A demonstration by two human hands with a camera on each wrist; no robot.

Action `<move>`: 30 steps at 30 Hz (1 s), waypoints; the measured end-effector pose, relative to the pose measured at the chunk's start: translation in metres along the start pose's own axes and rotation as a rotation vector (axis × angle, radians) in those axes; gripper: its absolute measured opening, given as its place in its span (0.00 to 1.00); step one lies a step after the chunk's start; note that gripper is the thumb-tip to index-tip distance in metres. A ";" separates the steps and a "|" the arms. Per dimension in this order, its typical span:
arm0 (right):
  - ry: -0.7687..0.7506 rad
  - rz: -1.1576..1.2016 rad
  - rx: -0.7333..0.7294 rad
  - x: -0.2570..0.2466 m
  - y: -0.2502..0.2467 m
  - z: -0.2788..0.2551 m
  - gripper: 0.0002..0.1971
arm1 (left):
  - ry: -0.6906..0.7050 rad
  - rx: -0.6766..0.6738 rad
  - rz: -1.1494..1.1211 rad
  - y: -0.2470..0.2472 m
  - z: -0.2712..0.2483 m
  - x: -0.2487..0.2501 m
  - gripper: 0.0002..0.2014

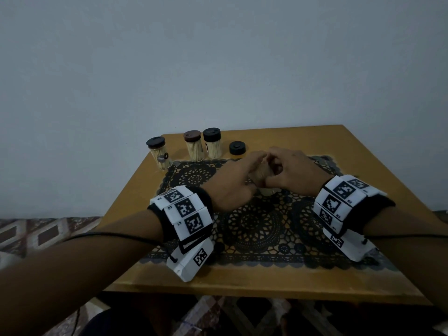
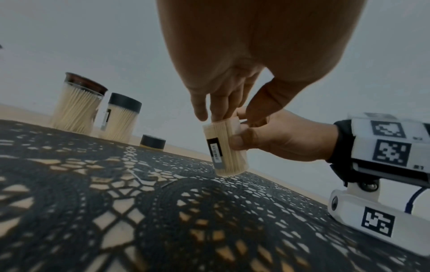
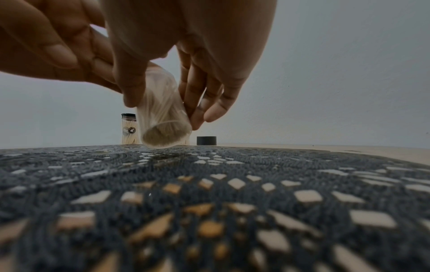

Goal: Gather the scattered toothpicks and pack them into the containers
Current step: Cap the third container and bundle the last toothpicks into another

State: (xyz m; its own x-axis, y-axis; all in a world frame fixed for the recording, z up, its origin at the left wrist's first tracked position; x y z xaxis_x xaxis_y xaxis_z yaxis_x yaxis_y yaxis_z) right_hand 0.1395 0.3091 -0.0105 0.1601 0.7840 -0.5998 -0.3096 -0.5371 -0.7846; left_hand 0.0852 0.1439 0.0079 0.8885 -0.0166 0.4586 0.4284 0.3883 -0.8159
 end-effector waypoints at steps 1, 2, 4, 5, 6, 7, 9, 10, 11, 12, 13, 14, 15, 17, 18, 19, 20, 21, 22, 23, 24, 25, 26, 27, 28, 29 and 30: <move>-0.011 -0.008 -0.011 -0.001 0.001 -0.001 0.16 | 0.004 0.009 -0.009 0.001 0.000 0.001 0.34; -0.019 -0.011 -0.011 -0.002 0.001 -0.002 0.17 | 0.014 0.017 -0.020 0.000 0.000 0.002 0.33; -0.011 -0.004 0.011 -0.002 0.000 -0.002 0.18 | 0.017 0.062 -0.073 -0.003 0.001 0.004 0.29; 0.006 -0.001 0.022 -0.002 -0.001 -0.002 0.18 | 0.011 0.106 -0.108 -0.005 0.003 0.003 0.26; 0.028 -0.002 0.030 -0.002 -0.001 -0.001 0.18 | 0.002 0.158 -0.141 -0.008 0.005 0.002 0.23; 0.048 -0.006 0.035 -0.001 -0.001 -0.001 0.18 | -0.012 0.217 -0.177 -0.011 0.007 -0.001 0.21; 0.076 -0.010 0.043 -0.001 -0.002 0.000 0.19 | -0.037 0.309 -0.196 -0.018 0.017 -0.012 0.16; 0.086 -0.009 0.042 -0.001 -0.002 0.000 0.19 | -0.045 0.314 -0.130 -0.022 0.024 -0.020 0.14; 0.097 -0.009 0.044 -0.001 -0.003 -0.001 0.20 | -0.057 0.270 -0.021 -0.025 0.032 -0.028 0.14; 0.108 -0.008 0.051 -0.001 -0.004 -0.001 0.20 | -0.078 0.187 0.090 -0.026 0.042 -0.038 0.14; 0.120 -0.006 0.058 -0.002 -0.005 -0.001 0.20 | -0.106 0.093 0.184 -0.027 0.051 -0.047 0.15; 0.136 -0.002 0.067 -0.002 -0.007 0.000 0.19 | -0.137 0.009 0.253 -0.025 0.061 -0.057 0.16; 0.150 0.006 0.081 -0.001 -0.009 -0.001 0.19 | -0.170 -0.065 0.304 -0.022 0.070 -0.066 0.18; 0.178 0.022 0.124 0.001 -0.013 -0.001 0.19 | -0.230 -0.207 0.398 -0.014 0.086 -0.082 0.22; 0.186 0.026 0.148 0.002 -0.015 -0.002 0.19 | -0.249 -0.267 0.443 -0.009 0.093 -0.089 0.23; 0.190 0.028 0.168 0.003 -0.016 -0.002 0.19 | -0.264 -0.312 0.486 -0.005 0.099 -0.095 0.23; 0.196 0.029 0.185 0.004 -0.016 -0.002 0.19 | -0.275 -0.343 0.527 -0.002 0.104 -0.100 0.23; 0.203 0.029 0.198 0.004 -0.016 -0.003 0.18 | -0.283 -0.364 0.564 0.000 0.109 -0.105 0.23; 0.209 0.030 0.208 0.004 -0.016 -0.003 0.18 | -0.294 -0.386 0.593 0.002 0.113 -0.110 0.22; 0.217 0.032 0.217 0.005 -0.016 -0.003 0.18 | -0.305 -0.408 0.616 0.003 0.116 -0.114 0.22; 0.226 0.032 0.223 0.005 -0.017 -0.002 0.18 | -0.319 -0.431 0.634 0.004 0.118 -0.118 0.21; 0.233 0.029 0.226 0.005 -0.017 -0.002 0.18 | -0.331 -0.452 0.645 0.004 0.121 -0.123 0.21; 0.238 0.025 0.225 0.005 -0.017 -0.002 0.18 | -0.345 -0.473 0.653 0.005 0.123 -0.126 0.20; 0.242 0.023 0.223 0.005 -0.017 -0.002 0.18 | -0.361 -0.500 0.658 0.006 0.124 -0.130 0.19; 0.247 0.025 0.221 0.005 -0.017 -0.003 0.18 | -0.383 -0.531 0.656 0.007 0.126 -0.131 0.19; 0.251 0.026 0.220 0.005 -0.017 -0.003 0.18 | -0.401 -0.562 0.653 0.008 0.127 -0.133 0.19; 0.254 0.025 0.221 0.006 -0.017 -0.003 0.18 | -0.404 -0.585 0.659 0.008 0.127 -0.132 0.18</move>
State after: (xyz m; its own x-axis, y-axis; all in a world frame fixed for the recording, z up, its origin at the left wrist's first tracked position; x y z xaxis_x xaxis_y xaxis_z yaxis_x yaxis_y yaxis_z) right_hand 0.1488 0.3219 -0.0008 0.3702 0.6539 -0.6599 -0.5076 -0.4525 -0.7332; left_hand -0.0496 0.2664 -0.0145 0.9028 0.4007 -0.1559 -0.0238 -0.3156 -0.9486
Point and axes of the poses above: each hand's wrist, its own z-axis towards the middle knuckle, its own y-axis out of the palm, x = y × z, the point moved 2 cm from there along z, towards the middle knuckle, and after that the axes turned 14 degrees about y, right-handed, at the moved point
